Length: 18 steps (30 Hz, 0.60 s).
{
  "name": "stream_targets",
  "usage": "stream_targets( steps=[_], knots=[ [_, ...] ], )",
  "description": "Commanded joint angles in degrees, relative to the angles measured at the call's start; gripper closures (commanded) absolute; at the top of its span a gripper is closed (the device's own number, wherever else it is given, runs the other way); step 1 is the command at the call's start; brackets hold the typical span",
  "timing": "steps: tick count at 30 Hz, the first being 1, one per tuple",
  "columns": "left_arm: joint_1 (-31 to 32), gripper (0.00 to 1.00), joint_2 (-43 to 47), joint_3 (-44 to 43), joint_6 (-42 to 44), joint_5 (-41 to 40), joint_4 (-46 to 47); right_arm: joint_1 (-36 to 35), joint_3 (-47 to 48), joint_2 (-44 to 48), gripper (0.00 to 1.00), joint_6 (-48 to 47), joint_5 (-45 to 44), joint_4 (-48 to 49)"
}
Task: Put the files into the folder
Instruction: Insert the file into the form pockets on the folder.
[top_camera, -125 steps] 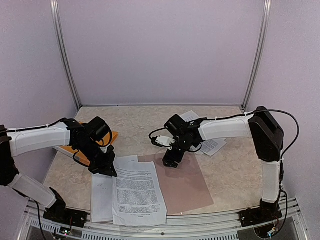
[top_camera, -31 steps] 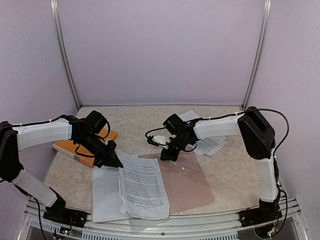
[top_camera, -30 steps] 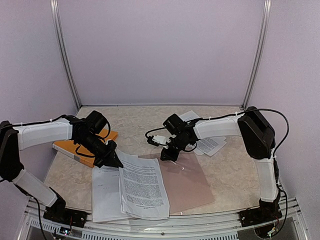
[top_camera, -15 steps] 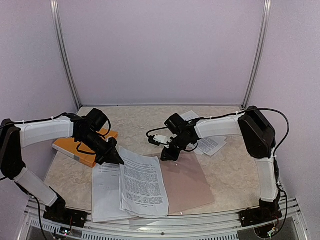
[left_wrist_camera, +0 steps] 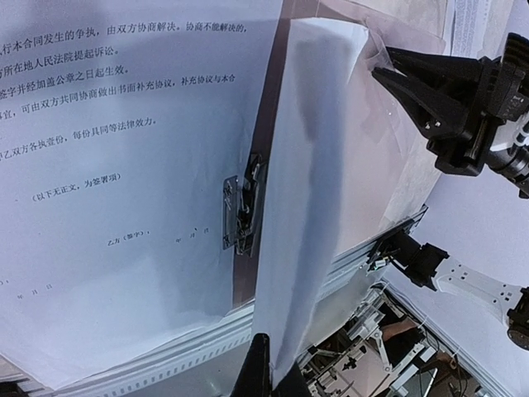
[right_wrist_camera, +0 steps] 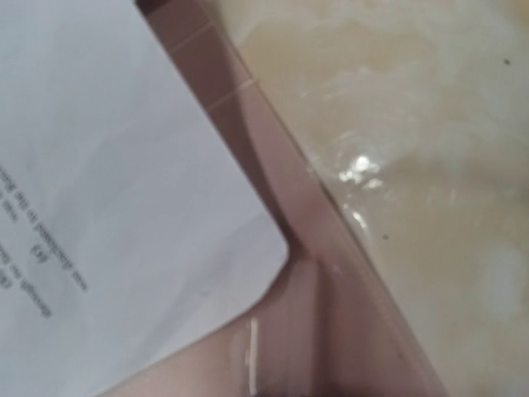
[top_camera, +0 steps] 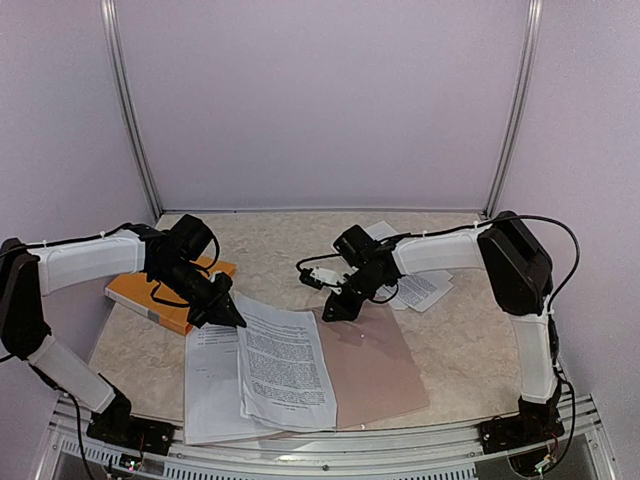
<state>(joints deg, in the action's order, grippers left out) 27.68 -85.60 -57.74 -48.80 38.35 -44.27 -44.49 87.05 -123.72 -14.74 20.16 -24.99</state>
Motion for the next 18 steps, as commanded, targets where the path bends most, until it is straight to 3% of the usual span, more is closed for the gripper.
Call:
stream_targets(
  steps=[1,18],
  knots=[
    [0.28,1.00,-0.56,-2.35,1.96,0.46,-0.95,1.19,-1.18,1.99,0.84,2.34,2.47,-1.47],
    [2.38,1.00,-3.87,-4.59,2.48,1.10,1.31,2.48,-1.99,2.17,0.85,4.92,7.27,-0.32]
  ],
)
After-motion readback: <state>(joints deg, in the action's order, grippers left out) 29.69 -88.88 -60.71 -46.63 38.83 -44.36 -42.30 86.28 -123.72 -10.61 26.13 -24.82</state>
